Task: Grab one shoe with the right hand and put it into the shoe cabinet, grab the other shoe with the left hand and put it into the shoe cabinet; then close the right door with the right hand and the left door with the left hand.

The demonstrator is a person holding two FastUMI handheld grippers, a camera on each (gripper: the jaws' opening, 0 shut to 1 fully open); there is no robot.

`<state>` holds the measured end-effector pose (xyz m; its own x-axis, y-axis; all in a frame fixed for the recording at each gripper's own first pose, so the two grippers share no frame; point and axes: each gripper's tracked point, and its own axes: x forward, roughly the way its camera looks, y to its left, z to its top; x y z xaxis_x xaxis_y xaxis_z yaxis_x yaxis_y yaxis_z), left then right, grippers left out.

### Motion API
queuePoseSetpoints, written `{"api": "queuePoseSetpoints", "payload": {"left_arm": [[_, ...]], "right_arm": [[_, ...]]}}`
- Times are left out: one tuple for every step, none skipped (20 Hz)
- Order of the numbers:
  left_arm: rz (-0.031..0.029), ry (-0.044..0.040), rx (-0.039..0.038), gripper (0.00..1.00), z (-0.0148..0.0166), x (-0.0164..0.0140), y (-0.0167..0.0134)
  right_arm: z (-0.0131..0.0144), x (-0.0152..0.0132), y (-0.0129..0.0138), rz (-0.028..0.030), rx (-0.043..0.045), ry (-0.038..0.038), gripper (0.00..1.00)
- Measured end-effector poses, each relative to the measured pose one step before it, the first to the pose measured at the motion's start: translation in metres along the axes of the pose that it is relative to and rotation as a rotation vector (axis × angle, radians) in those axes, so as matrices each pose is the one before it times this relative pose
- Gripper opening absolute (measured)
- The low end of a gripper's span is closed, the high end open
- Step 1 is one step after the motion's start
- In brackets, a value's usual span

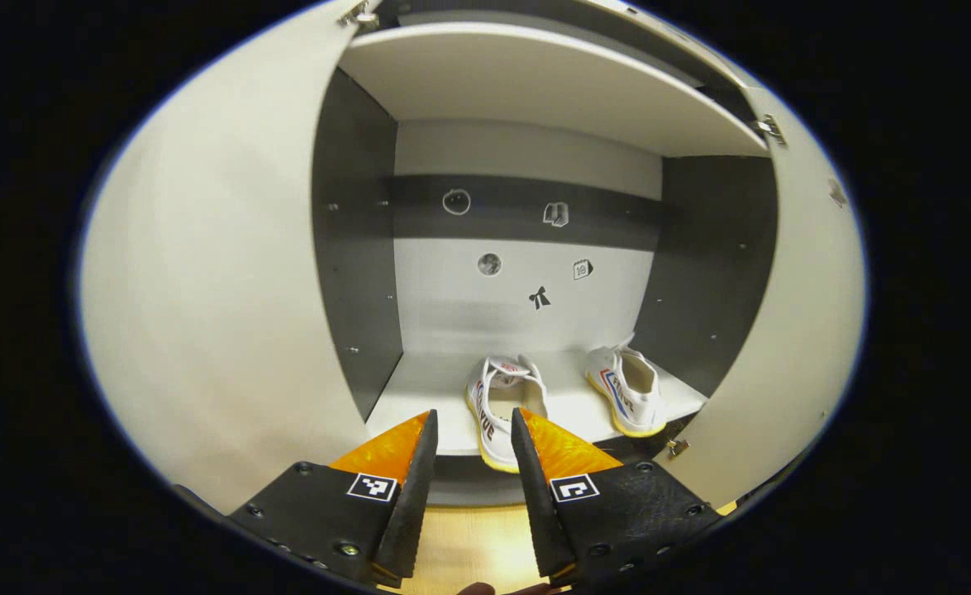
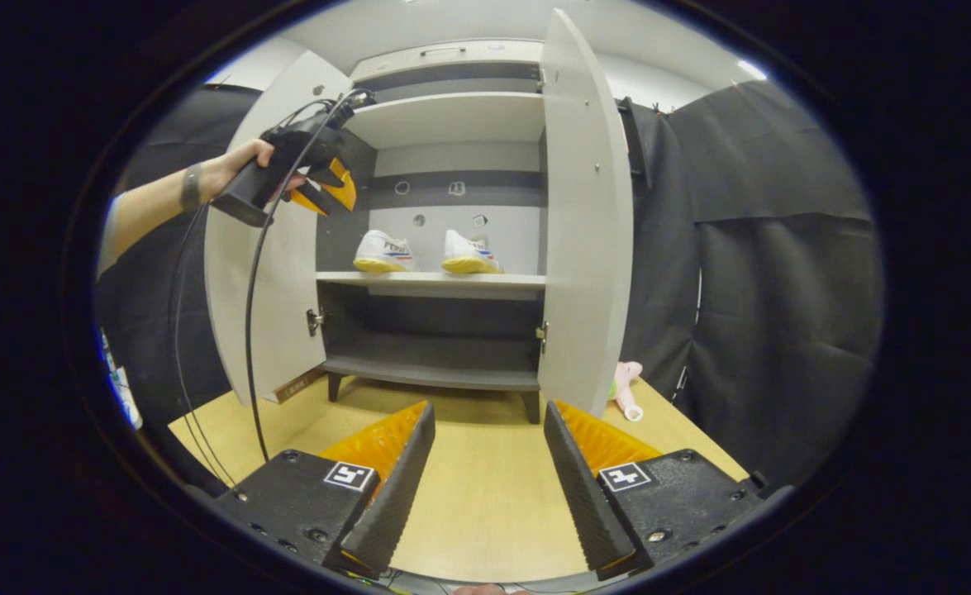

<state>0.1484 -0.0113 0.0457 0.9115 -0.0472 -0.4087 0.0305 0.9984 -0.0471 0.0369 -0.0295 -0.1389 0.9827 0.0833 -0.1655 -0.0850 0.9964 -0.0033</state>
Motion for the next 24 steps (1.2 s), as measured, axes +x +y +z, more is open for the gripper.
{"api": "queuePoseSetpoints", "payload": {"left_arm": [[0.00865,-0.04616,0.01254,0.53,-0.0027,-0.01785,-0.00016],[0.00792,-0.04632,0.01143,0.53,-0.00327,-0.0196,0.00034],[0.00861,-0.04239,0.00201,0.52,-0.00499,-0.01988,0.00025],[0.00179,-0.02772,-0.00345,0.41,-0.01198,-0.02074,-0.00192],[0.00606,-0.01674,-0.00296,0.63,-0.00846,-0.01678,-0.0002],[0.01394,-0.01834,-0.00288,0.63,-0.00946,-0.017,0.00051],[0.0165,-0.01414,-0.00123,0.53,-0.01186,-0.01788,0.00185],[0.01862,-0.01011,-0.00694,0.55,-0.00982,-0.01503,0.00098],[0.01328,-0.01369,-0.01607,0.57,-0.01156,-0.01364,0.00065],[0.00512,0.0009,-0.02018,0.57,-0.0127,-0.01334,-0.00191],[0.0013,-0.00251,-0.01936,0.57,-0.01162,-0.01327,-0.00281],[-0.00163,-0.00424,-0.02001,0.61,-0.01177,-0.01133,-0.00256],[-0.00078,-0.00406,-0.01081,0.74,-0.01035,-0.00876,-0.00244],[0.00864,-0.00322,-0.01173,0.79,-0.01005,-0.01333,0.00058],[0.01184,-0.00022,-0.00273,0.81,-0.01055,-0.00889,0.00153],[0.01672,-0.00119,0.00055,0.82,-0.01187,-0.01044,0.0031],[0.00933,-0.00645,0.00474,0.83,-0.00867,-0.00825,0.0015],[0.002,-0.00367,0.00439,0.83,-0.00668,-0.00857,-0.00177],[-0.00363,0.00189,-0.00059,0.98,-0.00594,-0.0078,-0.00212],[-0.0077,0.00147,0.00757,0.83,-0.00469,-0.00746,-0.0044],[-0.00405,0.00034,0.01336,0.83,-0.00193,-0.00512,-0.0027],[-0.0024,-0.00443,0.01457,0.83,-0.00152,-0.00305,-0.00108],[-0.0116,-0.0042,0.01636,0.83,0.00013,-0.00187,-0.00352],[-0.01103,-0.00712,0.01566,0.83,0.00115,0.00109,-0.00444]], "right_arm": [[0.0039,-0.00333,0.00265,0.00864,-0.00424,-0.00826,0.84],[0.00391,-0.00258,0.00185,0.00625,-0.00327,-0.0098,0.84],[0.00313,-0.00357,0.0018,0.00401,-0.00268,-0.00856,0.84],[0.00351,-0.00267,0.00086,0.00406,-0.00157,-0.00715,0.84],[0.00253,-0.00364,0.00041,0.00143,-0.00036,-0.00623,0.84],[0.00313,-0.00207,0.00062,0.00184,0.00075,-0.00692,0.84],[0.00288,-0.00284,0.00102,0.00099,0.00299,-0.00635,0.84],[0.00267,-0.00257,0.00141,0.00242,0.00399,-0.00544,0.84],[0.00229,-0.00256,0.00136,0.00237,0.00367,-0.00614,0.84],[0.00202,-0.00205,0.00165,0.00216,0.00152,-0.00466,0.84],[0.00107,-0.00192,0.00128,0.00094,-0.00126,-0.00363,0.85],[0.00116,-0.00236,0.00106,-0.00156,-0.00288,-0.00506,0.86],[-0.00026,-0.00219,0.00106,-0.00093,-0.00227,-0.00213,0.86],[0.00051,-0.00252,0.00222,0.00138,0.00119,-0.00276,0.87],[0.00108,-0.00386,0.00233,0.00383,0.00174,-0.00659,0.89],[0.00077,-0.00315,0.0032,0.00916,0.00196,-0.0058,0.89],[0.0,-0.00311,0.00108,-0.0004,-0.0011,-0.00077,0.9],[-0.00043,-0.00327,-0.00211,-0.0076,-0.00207,0.00822,0.9],[0.0014,-0.00448,-0.00074,0.00142,0.00575,0.00364,0.9],[0.00567,-0.00405,-0.00297,-0.00396,0.01037,-0.00014,0.9],[0.00654,-0.00452,-0.0084,-0.01577,0.01185,-0.00541,0.9],[0.00776,-0.00419,-0.00827,-0.01241,0.01463,-0.0073,0.9],[0.00687,-0.00427,-0.00812,-0.00946,0.00903,-0.00289,0.9],[0.00719,-0.00307,-0.01059,-0.01471,0.00221,-0.00188,0.9]]}}
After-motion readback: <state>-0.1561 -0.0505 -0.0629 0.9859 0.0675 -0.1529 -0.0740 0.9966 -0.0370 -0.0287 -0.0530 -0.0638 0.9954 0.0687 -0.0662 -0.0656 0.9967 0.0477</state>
